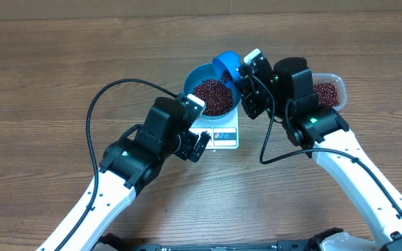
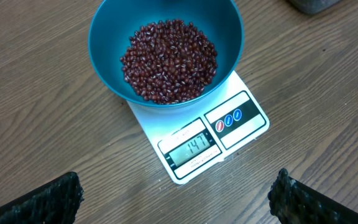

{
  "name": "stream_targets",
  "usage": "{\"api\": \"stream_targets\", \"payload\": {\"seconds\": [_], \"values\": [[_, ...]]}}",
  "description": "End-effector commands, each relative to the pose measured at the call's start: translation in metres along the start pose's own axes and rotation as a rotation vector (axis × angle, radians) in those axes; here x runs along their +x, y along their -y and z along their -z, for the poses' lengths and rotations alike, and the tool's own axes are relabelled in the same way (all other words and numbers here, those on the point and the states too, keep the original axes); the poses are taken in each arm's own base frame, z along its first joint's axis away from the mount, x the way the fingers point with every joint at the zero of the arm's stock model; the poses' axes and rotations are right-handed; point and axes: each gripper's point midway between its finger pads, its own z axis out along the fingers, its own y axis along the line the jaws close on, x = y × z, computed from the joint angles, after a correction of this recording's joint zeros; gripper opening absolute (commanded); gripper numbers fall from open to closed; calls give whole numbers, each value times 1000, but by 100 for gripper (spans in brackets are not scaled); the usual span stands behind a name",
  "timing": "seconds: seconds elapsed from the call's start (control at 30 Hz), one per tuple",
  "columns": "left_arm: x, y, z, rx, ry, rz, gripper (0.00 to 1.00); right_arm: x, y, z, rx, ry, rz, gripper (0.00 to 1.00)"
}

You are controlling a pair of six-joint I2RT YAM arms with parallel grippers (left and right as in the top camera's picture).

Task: Scoop item into bowl and weigh 150g on scale
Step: 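Keep trickling beans from the scoop until the scale reads 150 g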

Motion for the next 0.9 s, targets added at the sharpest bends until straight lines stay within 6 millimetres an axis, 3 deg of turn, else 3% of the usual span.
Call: {"api": "stream_targets", "payload": {"seconds": [0.0, 0.87], "values": [[1, 1, -1, 12, -5, 16, 100, -15, 5, 4, 16, 38, -1, 4], [1, 1, -1, 13, -5, 16, 100, -10, 4, 4, 11, 18, -6, 4]]}}
